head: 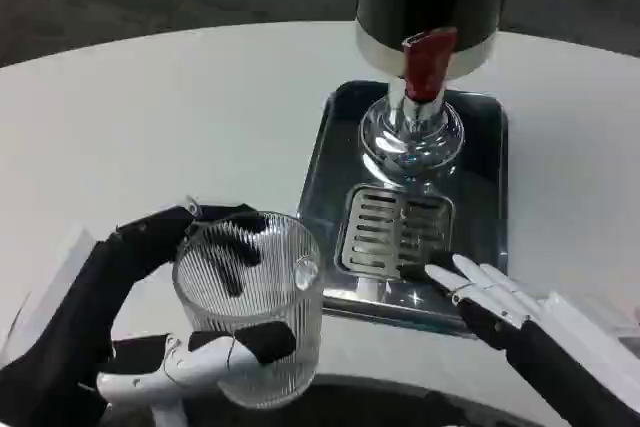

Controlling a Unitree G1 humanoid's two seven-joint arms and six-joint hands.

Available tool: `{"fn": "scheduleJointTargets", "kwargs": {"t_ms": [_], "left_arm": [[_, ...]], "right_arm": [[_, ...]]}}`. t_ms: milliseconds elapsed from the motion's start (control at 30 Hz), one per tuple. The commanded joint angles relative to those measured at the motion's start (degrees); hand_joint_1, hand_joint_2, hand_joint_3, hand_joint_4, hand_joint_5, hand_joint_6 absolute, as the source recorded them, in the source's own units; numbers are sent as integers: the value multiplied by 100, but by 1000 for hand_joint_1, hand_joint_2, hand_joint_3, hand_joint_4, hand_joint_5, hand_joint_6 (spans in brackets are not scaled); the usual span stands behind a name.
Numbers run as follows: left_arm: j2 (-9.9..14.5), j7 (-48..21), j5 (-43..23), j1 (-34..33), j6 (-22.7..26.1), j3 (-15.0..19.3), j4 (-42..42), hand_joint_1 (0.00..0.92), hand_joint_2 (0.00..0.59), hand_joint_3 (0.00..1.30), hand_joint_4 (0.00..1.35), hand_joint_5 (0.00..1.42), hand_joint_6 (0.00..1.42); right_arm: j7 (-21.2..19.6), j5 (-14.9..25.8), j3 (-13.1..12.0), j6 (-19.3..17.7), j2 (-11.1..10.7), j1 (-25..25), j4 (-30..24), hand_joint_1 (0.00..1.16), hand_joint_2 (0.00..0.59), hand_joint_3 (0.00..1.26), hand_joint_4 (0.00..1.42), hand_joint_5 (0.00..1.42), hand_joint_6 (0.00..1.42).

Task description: Grasp the cup under the faucet to collect the drink, then remove the cup.

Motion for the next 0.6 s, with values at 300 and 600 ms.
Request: {"fn": "scheduleJointTargets", "kwargs": {"t_ms": [300,600], "left_arm": [[-12,48,-106,27,-168,49,-139,594,97,781,877,873,540],[-17,77,-109,1,-188,86,-102,594,97,781,889,873,540]], "right_arm": [[-54,-6,40,-28,31,52,-93,676,463,93,0,0,0],[-47,-5,40,-38,45,75,-104,676,463,93,0,0,0]]}}
